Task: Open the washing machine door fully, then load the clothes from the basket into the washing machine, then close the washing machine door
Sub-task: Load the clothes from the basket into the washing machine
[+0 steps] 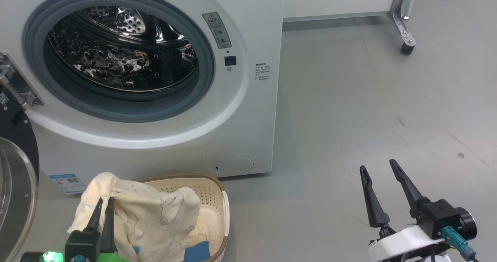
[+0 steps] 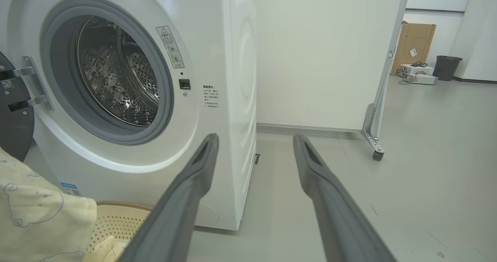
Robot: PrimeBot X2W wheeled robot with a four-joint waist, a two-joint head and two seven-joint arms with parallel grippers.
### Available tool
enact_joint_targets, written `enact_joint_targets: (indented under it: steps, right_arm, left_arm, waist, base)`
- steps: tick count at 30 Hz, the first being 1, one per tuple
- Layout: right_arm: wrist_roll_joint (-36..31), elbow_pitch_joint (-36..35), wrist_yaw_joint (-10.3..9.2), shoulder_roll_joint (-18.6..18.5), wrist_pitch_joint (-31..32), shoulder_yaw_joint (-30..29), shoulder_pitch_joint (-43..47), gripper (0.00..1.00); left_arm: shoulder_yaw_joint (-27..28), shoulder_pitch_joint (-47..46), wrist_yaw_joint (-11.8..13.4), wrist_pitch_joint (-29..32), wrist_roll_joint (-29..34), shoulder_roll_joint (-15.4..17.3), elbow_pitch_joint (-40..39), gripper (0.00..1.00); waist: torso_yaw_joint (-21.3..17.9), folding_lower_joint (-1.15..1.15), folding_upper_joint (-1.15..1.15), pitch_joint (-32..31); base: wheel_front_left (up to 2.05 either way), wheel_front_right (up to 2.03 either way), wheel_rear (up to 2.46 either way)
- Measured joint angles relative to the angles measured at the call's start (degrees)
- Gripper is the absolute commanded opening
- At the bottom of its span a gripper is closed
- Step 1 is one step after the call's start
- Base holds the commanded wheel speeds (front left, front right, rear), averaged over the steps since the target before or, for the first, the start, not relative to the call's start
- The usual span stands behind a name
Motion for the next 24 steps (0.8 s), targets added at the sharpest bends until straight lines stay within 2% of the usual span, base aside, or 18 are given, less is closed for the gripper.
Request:
enact_joint_targets:
  steps: [24]
  right_arm:
    - [0.0, -1.9, 0.03, 0.0, 0.0, 0.5, 0.1, 1.0]
  left_arm:
    - [0.1, 0.5, 0.7, 0.3, -1.0, -0.3, -4.3, 0.0]
  waist:
    - [0.3, 0.0, 0.0, 2.7]
  base:
    - [0.0, 0.0, 0.0]
